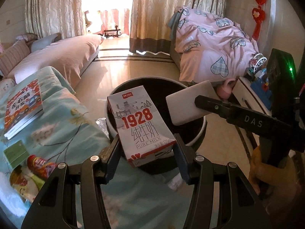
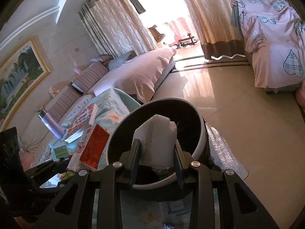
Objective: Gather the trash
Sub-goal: 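Carry the milk carton and white paper over the bin and open both tools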
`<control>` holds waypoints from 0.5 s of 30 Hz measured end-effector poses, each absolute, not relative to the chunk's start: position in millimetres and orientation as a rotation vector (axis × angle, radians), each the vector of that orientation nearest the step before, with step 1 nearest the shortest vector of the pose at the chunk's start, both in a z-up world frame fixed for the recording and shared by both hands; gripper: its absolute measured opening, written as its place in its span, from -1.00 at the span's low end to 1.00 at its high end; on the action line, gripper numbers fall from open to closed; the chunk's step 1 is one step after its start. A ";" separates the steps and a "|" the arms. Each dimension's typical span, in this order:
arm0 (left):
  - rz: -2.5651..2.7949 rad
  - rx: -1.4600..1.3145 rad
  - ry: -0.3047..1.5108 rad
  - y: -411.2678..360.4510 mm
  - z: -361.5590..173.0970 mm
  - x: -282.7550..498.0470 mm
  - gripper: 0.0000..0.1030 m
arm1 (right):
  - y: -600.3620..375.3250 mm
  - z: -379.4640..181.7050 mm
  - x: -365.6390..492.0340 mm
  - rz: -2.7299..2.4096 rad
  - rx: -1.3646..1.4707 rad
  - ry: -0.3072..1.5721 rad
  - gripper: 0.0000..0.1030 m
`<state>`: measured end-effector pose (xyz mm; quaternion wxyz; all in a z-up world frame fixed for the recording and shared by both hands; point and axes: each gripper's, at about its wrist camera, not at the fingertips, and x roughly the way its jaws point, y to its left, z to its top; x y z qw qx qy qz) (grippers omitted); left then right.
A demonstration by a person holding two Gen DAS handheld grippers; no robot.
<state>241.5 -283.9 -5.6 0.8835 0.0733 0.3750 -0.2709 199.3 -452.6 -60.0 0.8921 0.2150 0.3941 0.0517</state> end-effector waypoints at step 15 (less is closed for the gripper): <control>-0.572 0.171 0.815 -299.5 -12.6 263.5 0.03 | -464.4 -70.9 219.5 0.089 0.433 0.856 -0.28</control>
